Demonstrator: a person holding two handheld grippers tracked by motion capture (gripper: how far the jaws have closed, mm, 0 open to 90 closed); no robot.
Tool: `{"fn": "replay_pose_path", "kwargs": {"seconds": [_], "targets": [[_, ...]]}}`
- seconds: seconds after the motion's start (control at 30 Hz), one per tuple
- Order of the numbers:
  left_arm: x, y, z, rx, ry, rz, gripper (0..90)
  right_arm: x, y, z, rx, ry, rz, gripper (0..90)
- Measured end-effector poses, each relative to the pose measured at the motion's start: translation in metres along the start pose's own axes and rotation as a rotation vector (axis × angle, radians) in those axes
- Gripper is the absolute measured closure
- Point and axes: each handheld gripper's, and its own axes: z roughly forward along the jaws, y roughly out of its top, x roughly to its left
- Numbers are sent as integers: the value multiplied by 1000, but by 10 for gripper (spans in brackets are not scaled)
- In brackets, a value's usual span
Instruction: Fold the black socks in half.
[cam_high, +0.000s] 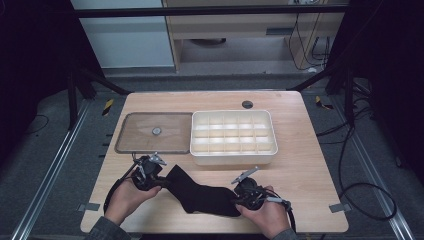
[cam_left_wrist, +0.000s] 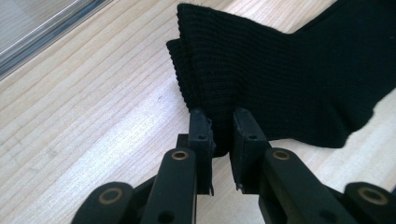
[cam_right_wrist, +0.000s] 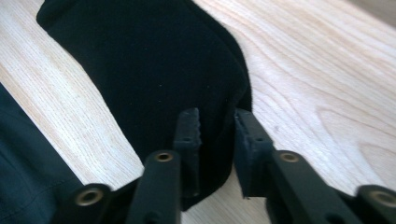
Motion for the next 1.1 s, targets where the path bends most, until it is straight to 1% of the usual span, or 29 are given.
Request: {"fn": "replay_pose_path", "kwargs": {"seconds": [0.03, 0.1, 0.17, 0.2, 0.23, 0.33, 0.37, 0.47, 0.57, 0.6, 0.63, 0.67, 0.73, 0.77, 0.83, 0.87, 0.9, 1.0, 1.07, 1.1], "targets": [[1, 0, -2, 1, 8, 7, 795, 1, 2, 2, 0, 10, -11, 799], [2, -1, -5, -5, -3, 0, 795, 3, 3, 4, 1, 12, -19, 810], [2, 0, -7, -11, -7, -3, 795, 4, 5, 4, 3, 15, -13, 817], [1, 0, -9, -12, -8, 8, 795, 4, 6, 5, 3, 13, -20, 819], [-1, 1, -11, -11, -11, 16, 795, 5, 6, 6, 4, 14, -13, 819], [-4, 3, -15, -16, -15, 20, 795, 5, 8, 7, 3, 13, -25, 820], [-7, 6, -18, -20, -18, 31, 795, 7, 9, 7, 3, 12, -25, 821], [-12, 10, -24, -39, -38, 37, 795, 9, 11, 8, 5, 14, -34, 822], [-20, 14, -27, -47, -47, 57, 795, 9, 12, 9, 5, 18, -33, 825], [-20, 14, -27, -47, -47, 57, 795, 9, 12, 9, 5, 19, -33, 826], [-26, 18, -27, -51, -54, 72, 795, 8, 13, 10, 6, 18, -34, 827], [-26, 18, -27, -51, -54, 72, 795, 8, 13, 10, 7, 20, -32, 827], [-33, 21, -28, -60, -66, 81, 795, 8, 13, 11, 7, 23, -23, 829], [-38, 24, -27, -65, -74, 90, 795, 8, 13, 11, 7, 24, -28, 829], [-42, 28, -25, -64, -81, 100, 795, 8, 14, 11, 7, 25, -30, 829], [-42, 28, -25, -64, -81, 100, 795, 8, 15, 11, 8, 27, -28, 829], [-48, 31, -23, -70, -96, 106, 795, 7, 15, 11, 4, 28, -30, 830], [-56, 36, -23, -79, -98, 124, 795, 7, 16, 12, 4, 30, -29, 831], [-62, 40, -22, -88, -111, 130, 795, 7, 18, 12, -1, 30, -24, 832], [-65, 41, -21, -86, -109, 139, 795, 7, 18, 13, 1, 33, -23, 832]]}}
